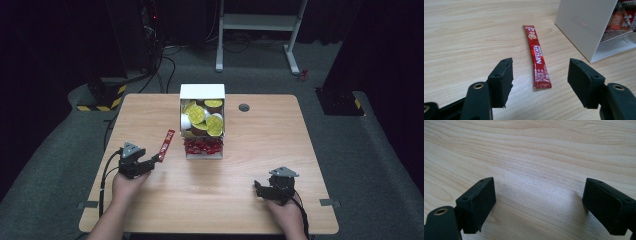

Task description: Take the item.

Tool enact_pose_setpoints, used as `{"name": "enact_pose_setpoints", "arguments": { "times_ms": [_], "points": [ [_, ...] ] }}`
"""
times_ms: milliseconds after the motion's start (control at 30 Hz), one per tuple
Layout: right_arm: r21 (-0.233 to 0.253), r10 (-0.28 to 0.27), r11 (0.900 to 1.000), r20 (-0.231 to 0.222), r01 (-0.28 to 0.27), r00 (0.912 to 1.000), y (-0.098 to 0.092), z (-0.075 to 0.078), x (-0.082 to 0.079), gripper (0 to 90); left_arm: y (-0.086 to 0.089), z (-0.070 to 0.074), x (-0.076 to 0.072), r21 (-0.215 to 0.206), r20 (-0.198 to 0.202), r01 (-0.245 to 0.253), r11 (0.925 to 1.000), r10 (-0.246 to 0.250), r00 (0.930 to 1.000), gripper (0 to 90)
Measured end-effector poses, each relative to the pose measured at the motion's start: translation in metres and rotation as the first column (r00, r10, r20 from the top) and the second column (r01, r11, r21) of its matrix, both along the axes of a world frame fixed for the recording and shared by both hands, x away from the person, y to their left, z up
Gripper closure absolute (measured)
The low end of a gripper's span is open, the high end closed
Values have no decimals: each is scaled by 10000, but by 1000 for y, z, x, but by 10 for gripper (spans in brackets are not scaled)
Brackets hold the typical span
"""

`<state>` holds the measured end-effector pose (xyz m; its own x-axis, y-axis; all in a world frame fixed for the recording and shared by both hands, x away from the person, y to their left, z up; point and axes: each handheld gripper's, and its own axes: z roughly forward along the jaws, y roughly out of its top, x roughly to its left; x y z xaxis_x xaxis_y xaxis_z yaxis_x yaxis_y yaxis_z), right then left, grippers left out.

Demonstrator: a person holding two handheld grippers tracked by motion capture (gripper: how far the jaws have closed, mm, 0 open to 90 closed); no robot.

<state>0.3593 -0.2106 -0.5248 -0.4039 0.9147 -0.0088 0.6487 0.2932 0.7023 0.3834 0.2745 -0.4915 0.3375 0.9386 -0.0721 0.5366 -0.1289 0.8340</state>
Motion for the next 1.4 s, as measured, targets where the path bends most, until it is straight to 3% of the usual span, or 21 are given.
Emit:
{"name": "enact_pose_setpoints", "arguments": {
  "times_ms": [400,700,967,1000,1067,1133,1233,1400],
  "points": [
    [-3,2,10000,1,-2,10000,0,0,0,112,9,-10,-19,483,-187,288,9984,-280,9994,336],
    [-4,0,10000,1,0,10000,0,0,0,112,14,-20,-33,671,-778,447,9967,-394,9962,334],
    [-2,2,10000,3,-2,10000,0,0,0,112,15,-29,-48,1244,-1274,649,9901,-489,9906,316],
    [-5,1,10000,2,-1,10000,0,0,0,112,16,-30,-52,1486,-1347,699,9864,-498,9896,309],
    [-2,0,10000,3,0,10000,0,0,0,112,17,-32,-57,1512,-1430,722,9859,-504,9884,301],
    [0,-2,10000,0,2,10000,0,0,0,112,18,-33,-60,1414,-1448,674,9877,-467,9884,298],
    [-2,-9,10000,1,9,10000,0,0,0,113,21,-37,-66,1259,-1105,514,9907,-375,9932,288],
    [0,-10,10000,2,10,10000,0,0,0,112,21,-38,-68,1236,-1079,545,9908,-412,9933,246]
  ]
}}
